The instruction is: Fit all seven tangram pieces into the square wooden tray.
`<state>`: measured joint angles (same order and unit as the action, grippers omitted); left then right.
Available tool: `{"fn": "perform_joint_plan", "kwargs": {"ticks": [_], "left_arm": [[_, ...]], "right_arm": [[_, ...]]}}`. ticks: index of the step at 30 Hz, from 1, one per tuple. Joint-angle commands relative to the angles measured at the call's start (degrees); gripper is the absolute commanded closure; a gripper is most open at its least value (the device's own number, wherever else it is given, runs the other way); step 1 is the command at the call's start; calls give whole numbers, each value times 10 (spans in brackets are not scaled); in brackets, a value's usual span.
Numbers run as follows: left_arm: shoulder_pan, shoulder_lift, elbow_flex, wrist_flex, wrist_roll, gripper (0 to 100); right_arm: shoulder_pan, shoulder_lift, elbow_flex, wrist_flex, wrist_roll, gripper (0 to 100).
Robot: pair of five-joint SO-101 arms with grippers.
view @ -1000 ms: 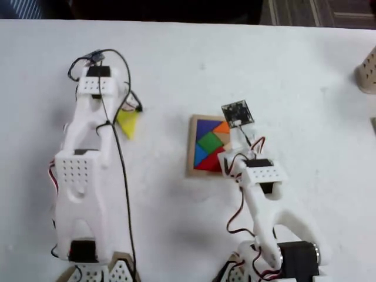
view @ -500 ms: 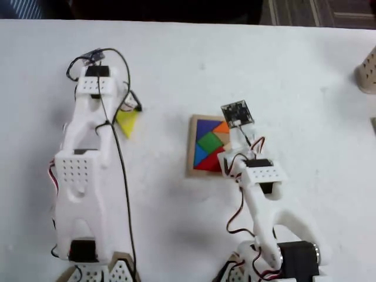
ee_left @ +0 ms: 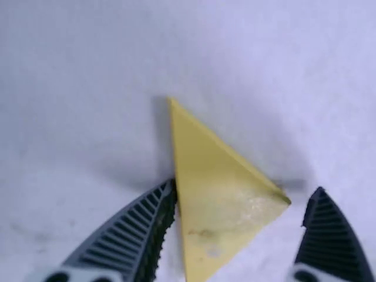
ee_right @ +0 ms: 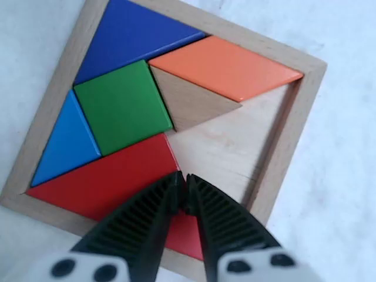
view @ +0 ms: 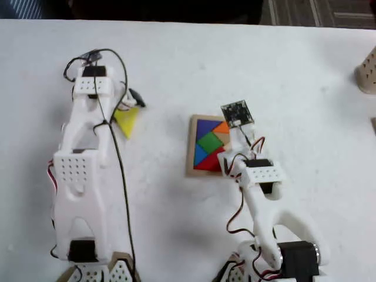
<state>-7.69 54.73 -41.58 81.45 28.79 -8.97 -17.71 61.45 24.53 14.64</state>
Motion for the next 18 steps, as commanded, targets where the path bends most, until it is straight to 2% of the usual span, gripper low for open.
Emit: {"fn": "perform_joint_plan", "kwargs": {"ticks": [1, 15, 18], "left_arm": [[-24, 20, -21, 3, 11, 672], [-8, 26, -21, 50, 10, 678], [-8, 26, -21, 55, 9, 724]], "right_arm": [[-15, -21, 1, -6, 8, 981], [-15, 24, -23, -2, 8, 981], [-15, 24, -23, -2, 8, 981]]}}
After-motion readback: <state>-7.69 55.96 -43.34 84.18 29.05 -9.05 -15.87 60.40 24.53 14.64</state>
